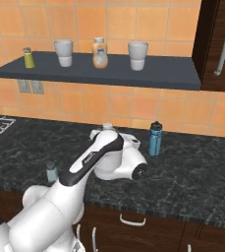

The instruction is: Put the shaker and condiment bottle from the counter next to their counterparts in the cabinet.

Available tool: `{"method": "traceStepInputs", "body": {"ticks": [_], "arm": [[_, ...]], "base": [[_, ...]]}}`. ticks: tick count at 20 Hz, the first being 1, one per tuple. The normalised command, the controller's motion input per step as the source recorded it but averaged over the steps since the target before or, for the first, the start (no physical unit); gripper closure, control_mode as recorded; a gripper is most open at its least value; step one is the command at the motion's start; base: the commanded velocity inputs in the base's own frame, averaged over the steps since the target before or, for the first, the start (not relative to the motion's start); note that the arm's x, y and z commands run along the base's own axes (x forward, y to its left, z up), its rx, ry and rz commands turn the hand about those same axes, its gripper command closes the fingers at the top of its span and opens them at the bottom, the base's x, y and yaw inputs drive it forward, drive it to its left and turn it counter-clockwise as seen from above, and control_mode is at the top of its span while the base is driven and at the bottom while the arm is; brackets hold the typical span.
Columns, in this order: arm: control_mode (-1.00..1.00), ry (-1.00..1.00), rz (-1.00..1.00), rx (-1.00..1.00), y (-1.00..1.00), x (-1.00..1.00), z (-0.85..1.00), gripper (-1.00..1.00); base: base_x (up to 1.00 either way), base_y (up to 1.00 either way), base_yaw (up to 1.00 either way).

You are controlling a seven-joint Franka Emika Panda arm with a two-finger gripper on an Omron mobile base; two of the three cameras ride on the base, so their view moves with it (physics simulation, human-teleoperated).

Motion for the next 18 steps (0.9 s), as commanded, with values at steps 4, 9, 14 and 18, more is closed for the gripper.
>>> {"method": "traceStepInputs", "body": {"ticks": [4, 9, 14, 18], "arm": [[-1.00, -0.04, 0.00, 0.00, 0.06, -0.03, 0.07, 1.00], [-1.00, 0.00, 0.00, 0.00, 0.06, 0.00, 0.46, 1.00], [-1.00, 0.00, 0.00, 0.00, 0.08, 0.09, 0.98, 1.00], [-1.00, 0.00, 0.00, 0.02, 0.12, 0.12, 1.00, 1.00]], "base": [[0.00, 0.00, 0.00], [0.00, 0.00, 0.00], [0.00, 0.00, 0.00], [0.00, 0.00, 0.00]]}}
